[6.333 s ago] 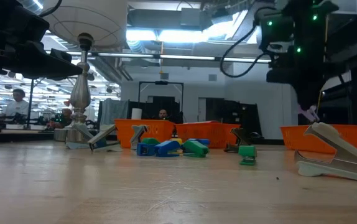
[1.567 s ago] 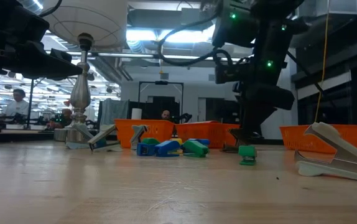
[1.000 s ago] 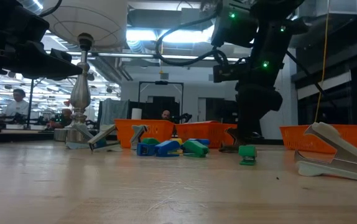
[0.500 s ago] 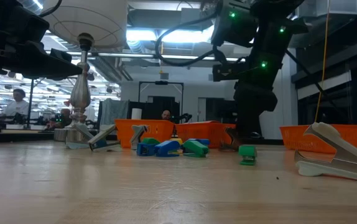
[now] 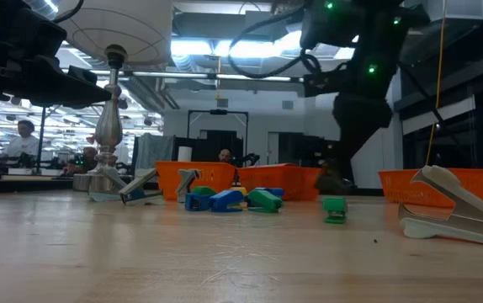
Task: Pick and place Stapler, Stapler remover, tape
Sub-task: Put the black staple remover into the right orange bin
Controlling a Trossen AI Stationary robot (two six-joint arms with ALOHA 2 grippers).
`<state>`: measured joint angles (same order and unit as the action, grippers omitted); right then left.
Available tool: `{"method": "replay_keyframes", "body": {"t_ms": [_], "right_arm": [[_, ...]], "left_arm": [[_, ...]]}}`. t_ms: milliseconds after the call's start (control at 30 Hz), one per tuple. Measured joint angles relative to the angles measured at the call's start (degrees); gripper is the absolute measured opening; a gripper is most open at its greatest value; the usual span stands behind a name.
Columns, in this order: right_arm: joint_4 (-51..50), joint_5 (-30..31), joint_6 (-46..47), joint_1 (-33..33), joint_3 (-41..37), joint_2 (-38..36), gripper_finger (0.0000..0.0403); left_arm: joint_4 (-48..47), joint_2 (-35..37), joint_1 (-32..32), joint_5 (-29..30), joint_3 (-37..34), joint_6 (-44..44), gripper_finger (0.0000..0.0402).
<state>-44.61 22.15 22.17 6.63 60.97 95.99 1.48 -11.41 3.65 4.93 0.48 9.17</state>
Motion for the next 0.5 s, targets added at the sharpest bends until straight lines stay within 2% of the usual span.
{"method": "replay_keyframes", "body": {"t_ms": [500], "right_arm": [[-16.93, 0.77, 10.49, -1.8, 0.0, -9.19, 0.0]], "left_arm": [[0.0, 0.01, 0.0, 0.0, 0.0, 0.0, 0.0079]]}}
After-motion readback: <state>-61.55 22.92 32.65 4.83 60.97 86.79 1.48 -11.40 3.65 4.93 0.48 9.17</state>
